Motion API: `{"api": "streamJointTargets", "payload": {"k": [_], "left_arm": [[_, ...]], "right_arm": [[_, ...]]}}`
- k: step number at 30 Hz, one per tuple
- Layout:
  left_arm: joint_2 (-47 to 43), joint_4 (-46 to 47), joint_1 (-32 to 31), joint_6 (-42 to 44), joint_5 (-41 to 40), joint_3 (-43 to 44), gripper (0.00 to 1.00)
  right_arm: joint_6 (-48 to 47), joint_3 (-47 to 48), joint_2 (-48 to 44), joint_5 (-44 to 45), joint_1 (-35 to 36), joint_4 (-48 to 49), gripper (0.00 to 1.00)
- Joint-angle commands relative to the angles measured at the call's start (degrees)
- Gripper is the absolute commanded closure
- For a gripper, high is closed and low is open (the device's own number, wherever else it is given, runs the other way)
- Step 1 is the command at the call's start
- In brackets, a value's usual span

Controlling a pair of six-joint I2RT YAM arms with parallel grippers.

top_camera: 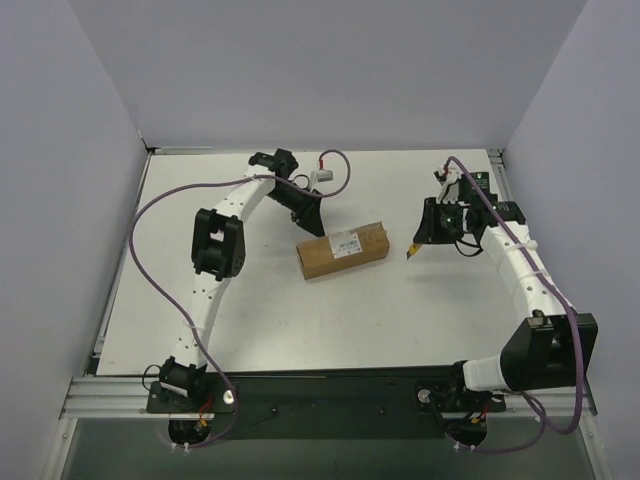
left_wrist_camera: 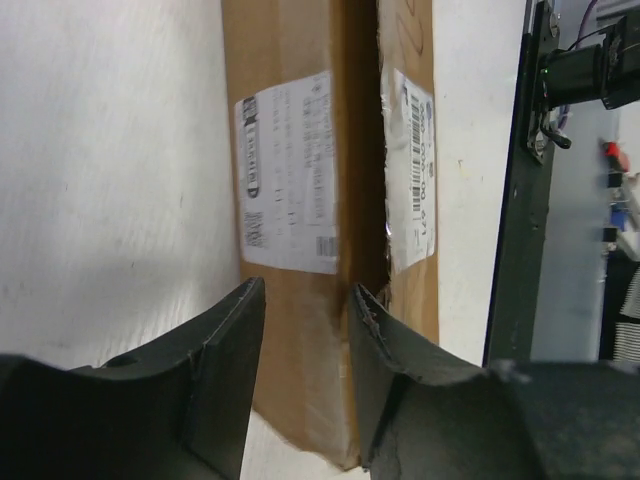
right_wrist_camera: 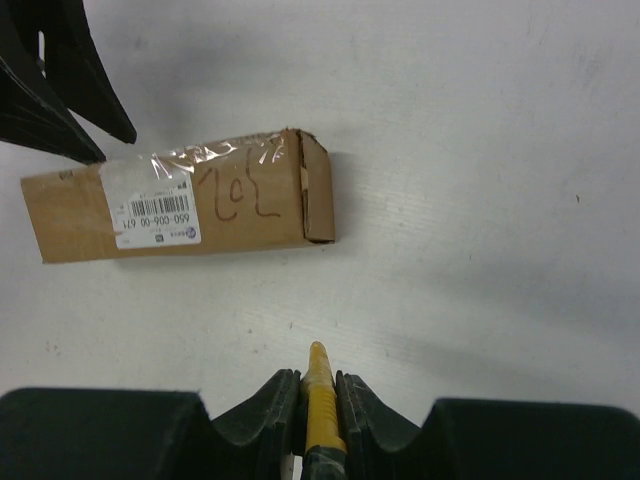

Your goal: Unpack the express box

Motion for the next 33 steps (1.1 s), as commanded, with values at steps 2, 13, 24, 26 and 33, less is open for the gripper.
{"api": "streamJointTargets", "payload": {"k": [2, 13, 24, 26, 33], "left_arm": [[4.43, -4.2, 2.44, -4.14, 2.87, -0.66, 0.49], [-4.96, 11.17, 7.89, -14.68, -3.1, -2.34, 0.33], [-9.45, 15.04, 1.13, -14.43, -3.97, -7.25, 0.25], [-9.88, 17.05, 0.69, -13.03, -5.46, -9.53, 0.25], [-14.54, 26.02, -0.11, -10.82, -12.23, -25.06, 0.2]], "right_arm": [[-0.75, 5.89, 5.38, -0.3, -0.74, 1.96, 1.0], [-1.81, 16.17, 18.12, -0.56, -0.56, 7.75, 1.0], [-4.88, 16.8, 25.33, 4.8, 8.39, 13.74, 1.0], [-6.37, 16.18, 25.6, 4.45, 9.45, 13.74, 1.0], [-10.24, 12.24, 24.03, 2.69, 14.38, 13.3, 1.0]]}}
